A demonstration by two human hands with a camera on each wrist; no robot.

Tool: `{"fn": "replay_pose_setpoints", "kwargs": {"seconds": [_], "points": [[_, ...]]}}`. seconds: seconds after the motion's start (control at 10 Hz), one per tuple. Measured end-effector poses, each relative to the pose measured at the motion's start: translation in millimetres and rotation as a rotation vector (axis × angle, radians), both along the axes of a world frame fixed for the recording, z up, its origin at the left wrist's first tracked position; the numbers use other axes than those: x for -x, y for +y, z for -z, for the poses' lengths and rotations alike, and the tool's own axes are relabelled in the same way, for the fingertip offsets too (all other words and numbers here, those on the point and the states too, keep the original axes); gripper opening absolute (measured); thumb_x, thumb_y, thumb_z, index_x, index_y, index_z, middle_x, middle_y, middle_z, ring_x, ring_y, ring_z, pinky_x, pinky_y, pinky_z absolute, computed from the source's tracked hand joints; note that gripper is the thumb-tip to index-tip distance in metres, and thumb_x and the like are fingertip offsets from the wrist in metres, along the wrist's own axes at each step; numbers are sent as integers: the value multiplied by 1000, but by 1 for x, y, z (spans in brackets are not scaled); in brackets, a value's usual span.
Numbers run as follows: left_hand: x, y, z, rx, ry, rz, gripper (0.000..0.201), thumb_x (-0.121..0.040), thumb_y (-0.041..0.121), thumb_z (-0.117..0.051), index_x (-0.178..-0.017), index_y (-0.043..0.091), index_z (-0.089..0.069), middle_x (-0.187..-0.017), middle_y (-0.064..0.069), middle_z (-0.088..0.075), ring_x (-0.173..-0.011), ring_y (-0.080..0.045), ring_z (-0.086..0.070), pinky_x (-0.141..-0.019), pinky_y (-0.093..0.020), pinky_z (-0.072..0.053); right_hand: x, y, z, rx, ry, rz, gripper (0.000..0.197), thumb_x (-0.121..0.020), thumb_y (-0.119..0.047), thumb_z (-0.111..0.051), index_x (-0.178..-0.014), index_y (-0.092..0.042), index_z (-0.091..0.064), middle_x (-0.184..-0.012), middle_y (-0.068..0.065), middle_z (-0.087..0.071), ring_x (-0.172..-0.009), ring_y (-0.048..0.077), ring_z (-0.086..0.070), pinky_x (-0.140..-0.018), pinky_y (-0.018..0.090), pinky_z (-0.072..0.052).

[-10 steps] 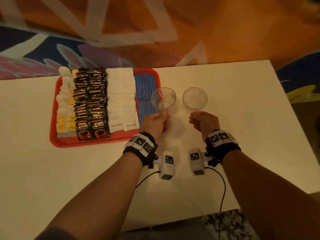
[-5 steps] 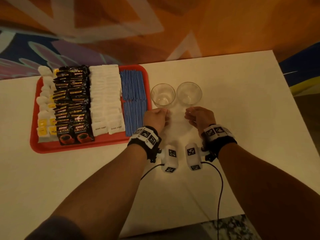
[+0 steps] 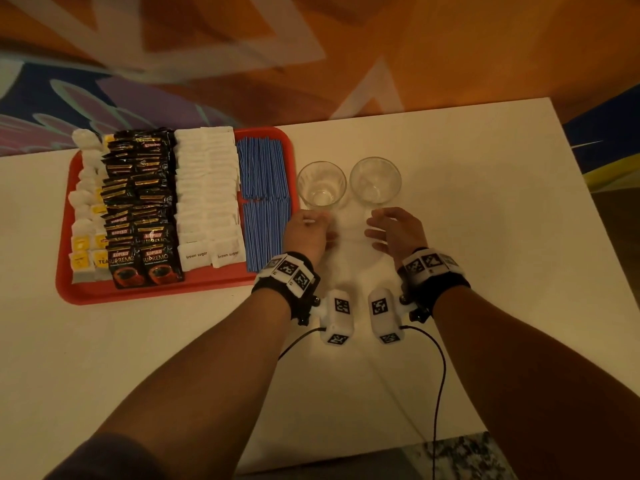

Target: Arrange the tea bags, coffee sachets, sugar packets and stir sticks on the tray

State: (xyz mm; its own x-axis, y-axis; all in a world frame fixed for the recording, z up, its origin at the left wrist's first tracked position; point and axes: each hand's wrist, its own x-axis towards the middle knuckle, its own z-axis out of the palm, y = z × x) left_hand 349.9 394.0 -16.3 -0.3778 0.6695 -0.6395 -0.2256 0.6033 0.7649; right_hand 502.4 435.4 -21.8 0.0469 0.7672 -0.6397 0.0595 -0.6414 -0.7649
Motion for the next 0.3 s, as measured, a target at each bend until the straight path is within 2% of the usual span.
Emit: {"fn": "replay_pose_setpoints", "kwargs": {"seconds": [0.2, 0.3], "points": [[4, -7, 1, -7, -39, -56, 25, -95, 34, -65, -92, 18, -46, -105, -17, -72, -80, -37, -72, -79, -54, -60, -3, -9, 3, 6, -9, 29, 28, -88, -23, -70, -109, -23, -52, -102, 9, -70, -83, 20, -68, -67, 33, -53], [8, -12, 5, -7, -36, -65, 22, -97, 31, -63, -90, 18, -46, -98, -15, -72, -76, -34, -70, -78, -52, -58, -4, -14, 4, 21, -30, 35, 34, -88, -21, -70, -114, -23, -49, -102, 9, -69, -83, 20, -67, -68, 33, -53]]}}
